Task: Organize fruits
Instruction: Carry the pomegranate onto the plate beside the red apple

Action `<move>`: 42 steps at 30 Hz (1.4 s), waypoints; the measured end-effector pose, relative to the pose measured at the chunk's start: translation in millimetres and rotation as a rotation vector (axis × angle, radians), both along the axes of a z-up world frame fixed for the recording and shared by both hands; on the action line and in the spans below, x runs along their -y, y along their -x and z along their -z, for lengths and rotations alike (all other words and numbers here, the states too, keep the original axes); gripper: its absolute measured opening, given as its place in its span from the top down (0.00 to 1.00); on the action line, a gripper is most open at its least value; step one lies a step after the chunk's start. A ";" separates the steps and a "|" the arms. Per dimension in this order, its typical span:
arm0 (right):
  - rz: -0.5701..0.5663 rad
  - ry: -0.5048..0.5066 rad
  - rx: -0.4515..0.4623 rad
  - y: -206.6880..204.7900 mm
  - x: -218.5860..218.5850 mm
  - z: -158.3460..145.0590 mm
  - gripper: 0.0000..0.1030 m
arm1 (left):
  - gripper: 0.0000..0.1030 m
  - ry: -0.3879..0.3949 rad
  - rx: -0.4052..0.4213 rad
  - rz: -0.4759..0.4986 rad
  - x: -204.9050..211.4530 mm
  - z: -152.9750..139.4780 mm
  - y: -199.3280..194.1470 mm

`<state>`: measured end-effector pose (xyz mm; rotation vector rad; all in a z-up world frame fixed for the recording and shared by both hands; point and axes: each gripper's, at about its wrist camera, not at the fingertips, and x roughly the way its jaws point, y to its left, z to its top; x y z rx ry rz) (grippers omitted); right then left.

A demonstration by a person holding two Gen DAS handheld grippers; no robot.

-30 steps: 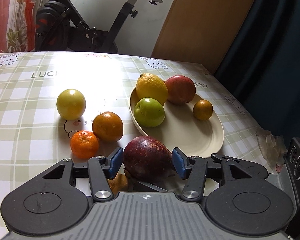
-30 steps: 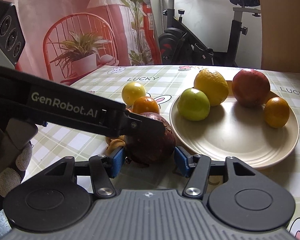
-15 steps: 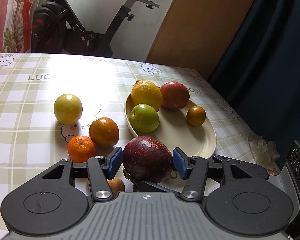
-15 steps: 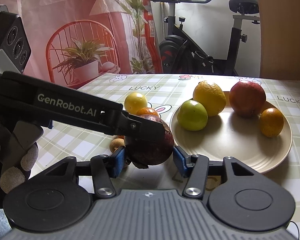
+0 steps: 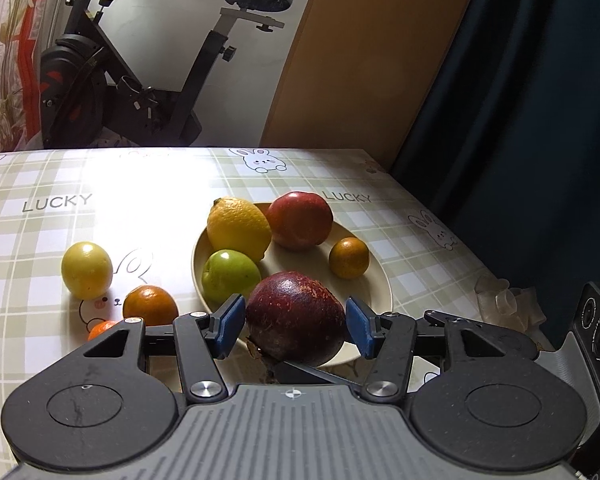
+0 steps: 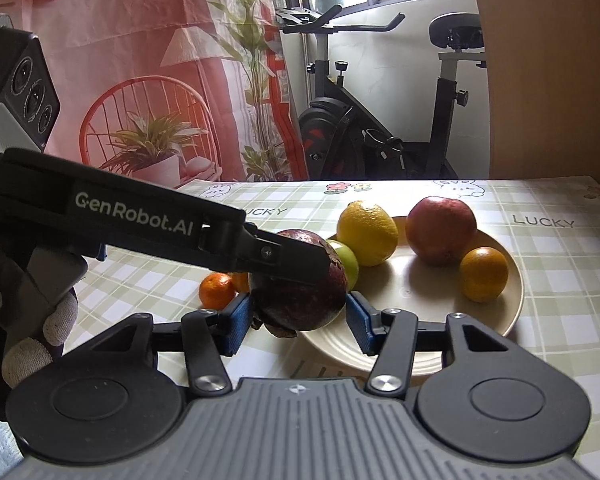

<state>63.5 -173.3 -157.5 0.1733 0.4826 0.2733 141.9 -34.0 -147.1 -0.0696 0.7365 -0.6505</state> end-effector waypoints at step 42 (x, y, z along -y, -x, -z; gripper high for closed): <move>0.189 -0.193 -0.055 -53.6 80.3 5.8 0.54 | 0.49 -0.039 -0.024 -0.079 47.2 -1.5 -59.8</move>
